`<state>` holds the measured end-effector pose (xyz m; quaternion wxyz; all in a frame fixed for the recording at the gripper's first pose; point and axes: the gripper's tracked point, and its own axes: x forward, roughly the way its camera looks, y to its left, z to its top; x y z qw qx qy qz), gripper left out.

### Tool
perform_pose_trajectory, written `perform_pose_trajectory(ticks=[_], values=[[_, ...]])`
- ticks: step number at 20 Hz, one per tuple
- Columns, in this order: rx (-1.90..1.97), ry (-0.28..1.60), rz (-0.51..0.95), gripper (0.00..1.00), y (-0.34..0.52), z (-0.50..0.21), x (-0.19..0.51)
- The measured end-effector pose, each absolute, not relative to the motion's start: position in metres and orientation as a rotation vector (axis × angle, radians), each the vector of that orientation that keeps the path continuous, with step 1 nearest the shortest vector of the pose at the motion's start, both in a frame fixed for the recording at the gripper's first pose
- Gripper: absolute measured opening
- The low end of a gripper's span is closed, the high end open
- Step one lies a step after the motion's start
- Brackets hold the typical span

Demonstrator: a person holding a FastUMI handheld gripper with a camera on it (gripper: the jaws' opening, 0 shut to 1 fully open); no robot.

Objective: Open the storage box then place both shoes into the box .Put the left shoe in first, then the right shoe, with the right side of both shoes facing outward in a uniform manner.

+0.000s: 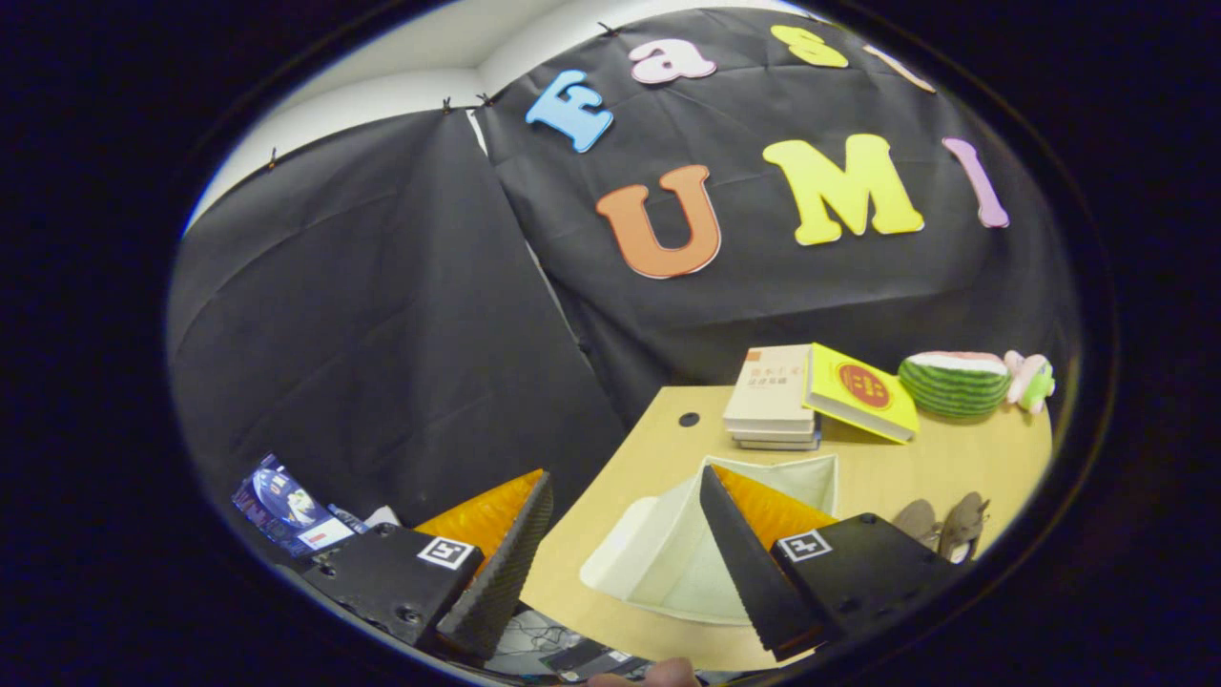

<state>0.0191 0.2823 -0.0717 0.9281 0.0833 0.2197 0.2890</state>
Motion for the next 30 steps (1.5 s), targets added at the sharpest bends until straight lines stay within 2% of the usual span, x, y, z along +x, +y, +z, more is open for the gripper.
perform_pose_trajectory(ticks=[7,12,20,30], values=[[0.119,0.388,0.402,1.00,0.170,-0.065,0.036],[0.075,0.409,0.280,1.00,0.086,-0.090,0.041],[0.075,0.630,0.178,1.00,0.006,-0.205,0.045],[0.140,1.018,0.206,1.00,-0.021,-0.347,0.059]])
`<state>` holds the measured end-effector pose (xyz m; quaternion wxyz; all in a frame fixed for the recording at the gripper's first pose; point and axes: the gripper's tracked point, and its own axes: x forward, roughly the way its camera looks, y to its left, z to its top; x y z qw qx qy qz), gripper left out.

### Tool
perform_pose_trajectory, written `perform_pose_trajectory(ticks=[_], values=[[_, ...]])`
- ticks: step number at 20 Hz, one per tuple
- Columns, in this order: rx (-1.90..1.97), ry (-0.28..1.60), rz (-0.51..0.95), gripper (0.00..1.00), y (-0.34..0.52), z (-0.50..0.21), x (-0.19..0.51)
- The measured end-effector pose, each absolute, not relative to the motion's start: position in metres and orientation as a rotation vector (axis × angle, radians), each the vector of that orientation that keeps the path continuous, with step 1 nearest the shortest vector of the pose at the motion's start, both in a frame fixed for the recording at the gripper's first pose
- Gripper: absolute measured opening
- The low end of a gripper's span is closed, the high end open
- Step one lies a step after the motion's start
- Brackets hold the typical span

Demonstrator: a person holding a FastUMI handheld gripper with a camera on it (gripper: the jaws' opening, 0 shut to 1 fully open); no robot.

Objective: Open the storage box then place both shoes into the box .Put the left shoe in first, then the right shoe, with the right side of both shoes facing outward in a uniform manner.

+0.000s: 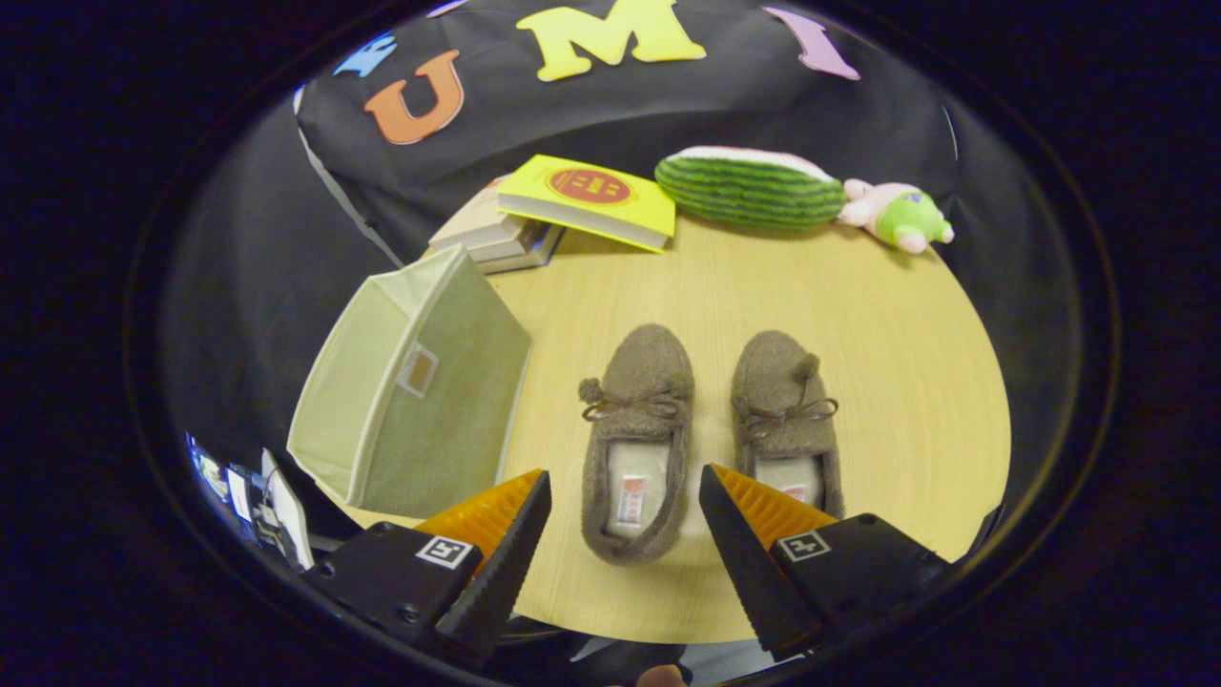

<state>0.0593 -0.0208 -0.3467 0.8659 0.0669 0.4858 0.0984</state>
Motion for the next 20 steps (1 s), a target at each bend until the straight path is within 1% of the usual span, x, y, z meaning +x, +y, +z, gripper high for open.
perform_pose_trajectory(ticks=[2,8,10,13,14,15,18,20], values=[[0.179,1.077,0.185,0.98,-0.025,-0.364,0.066],[0.278,1.215,0.161,0.81,-0.031,-0.398,0.077],[0.287,1.253,0.171,0.71,-0.032,-0.406,0.081],[0.333,1.303,0.156,0.43,-0.034,-0.418,0.082],[0.354,1.314,0.153,0.38,-0.033,-0.419,0.083],[0.361,1.317,0.143,0.30,-0.034,-0.421,0.083],[0.366,1.319,0.139,0.21,-0.035,-0.419,0.083],[0.402,1.325,0.141,0.12,-0.031,-0.416,0.080]])
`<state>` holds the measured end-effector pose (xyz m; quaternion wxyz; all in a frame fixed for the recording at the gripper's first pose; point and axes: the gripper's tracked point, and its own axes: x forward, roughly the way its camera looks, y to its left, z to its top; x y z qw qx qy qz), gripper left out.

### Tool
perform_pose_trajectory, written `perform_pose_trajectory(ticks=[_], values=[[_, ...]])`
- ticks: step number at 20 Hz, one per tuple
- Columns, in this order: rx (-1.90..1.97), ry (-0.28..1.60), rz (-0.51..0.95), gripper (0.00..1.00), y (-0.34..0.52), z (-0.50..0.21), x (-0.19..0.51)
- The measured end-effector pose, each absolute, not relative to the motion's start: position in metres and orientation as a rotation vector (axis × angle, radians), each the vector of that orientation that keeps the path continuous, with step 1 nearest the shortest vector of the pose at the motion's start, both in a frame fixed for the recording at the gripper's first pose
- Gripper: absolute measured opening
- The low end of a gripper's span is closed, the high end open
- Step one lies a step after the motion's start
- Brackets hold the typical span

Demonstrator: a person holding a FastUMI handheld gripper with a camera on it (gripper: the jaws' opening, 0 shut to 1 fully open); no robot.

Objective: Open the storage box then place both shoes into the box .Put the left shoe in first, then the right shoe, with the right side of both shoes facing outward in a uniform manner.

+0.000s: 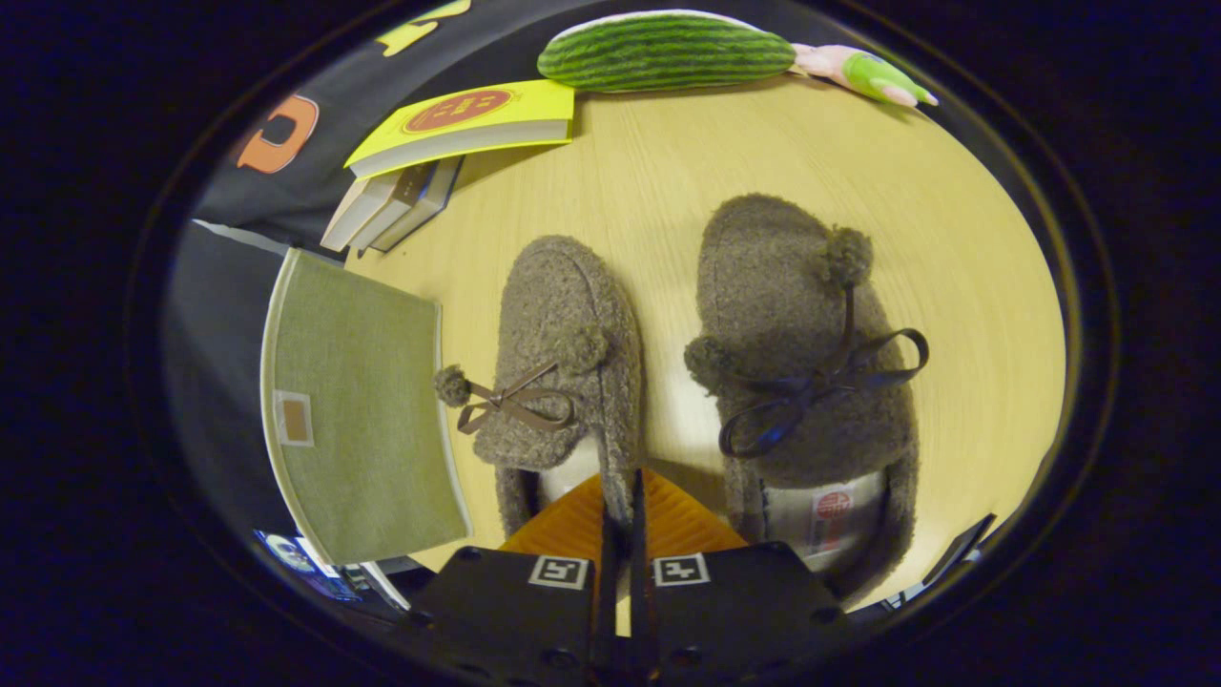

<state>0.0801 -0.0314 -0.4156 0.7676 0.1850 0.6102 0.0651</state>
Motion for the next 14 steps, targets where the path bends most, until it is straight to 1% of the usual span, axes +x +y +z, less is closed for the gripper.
perform_pose_trajectory(ticks=[1,3,7,11,14], values=[[0.432,1.337,0.147,0.07,-0.027,-0.413,0.075],[0.510,1.345,0.128,0.06,-0.020,-0.406,0.070],[0.589,1.306,0.137,0.06,-0.008,-0.373,0.060],[0.577,1.233,0.146,0.06,-0.002,-0.308,0.051],[0.545,1.181,0.198,0.06,0.022,-0.249,0.046]])
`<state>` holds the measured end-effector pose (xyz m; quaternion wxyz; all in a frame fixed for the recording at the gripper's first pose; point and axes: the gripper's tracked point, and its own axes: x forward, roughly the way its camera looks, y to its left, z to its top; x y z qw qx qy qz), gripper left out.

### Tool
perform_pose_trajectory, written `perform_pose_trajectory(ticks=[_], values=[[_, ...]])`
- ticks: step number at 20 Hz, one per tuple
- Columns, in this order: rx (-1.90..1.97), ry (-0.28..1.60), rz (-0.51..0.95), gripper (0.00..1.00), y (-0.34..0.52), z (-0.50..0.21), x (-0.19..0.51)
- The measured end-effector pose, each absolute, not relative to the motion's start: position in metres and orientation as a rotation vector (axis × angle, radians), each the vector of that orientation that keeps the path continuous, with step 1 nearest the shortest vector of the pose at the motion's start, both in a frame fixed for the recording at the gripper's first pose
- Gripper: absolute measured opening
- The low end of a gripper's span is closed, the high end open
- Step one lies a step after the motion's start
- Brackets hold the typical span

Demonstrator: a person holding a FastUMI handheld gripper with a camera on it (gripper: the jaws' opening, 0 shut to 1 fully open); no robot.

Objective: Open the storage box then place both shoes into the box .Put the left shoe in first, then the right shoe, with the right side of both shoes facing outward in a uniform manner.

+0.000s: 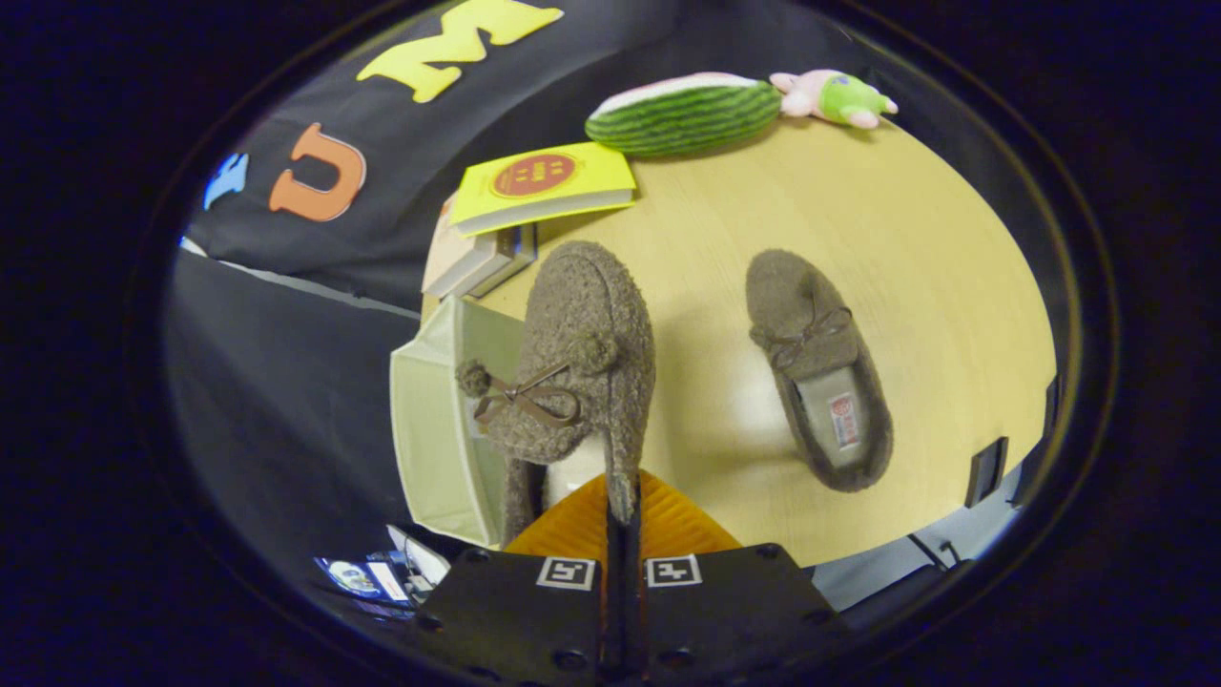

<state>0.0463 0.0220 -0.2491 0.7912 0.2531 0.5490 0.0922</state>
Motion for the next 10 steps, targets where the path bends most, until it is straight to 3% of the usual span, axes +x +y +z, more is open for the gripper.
perform_pose_trajectory(ticks=[5,10], values=[[0.542,1.152,0.295,0.06,0.093,-0.164,0.040],[0.526,1.195,0.343,0.06,0.181,-0.162,0.055]])
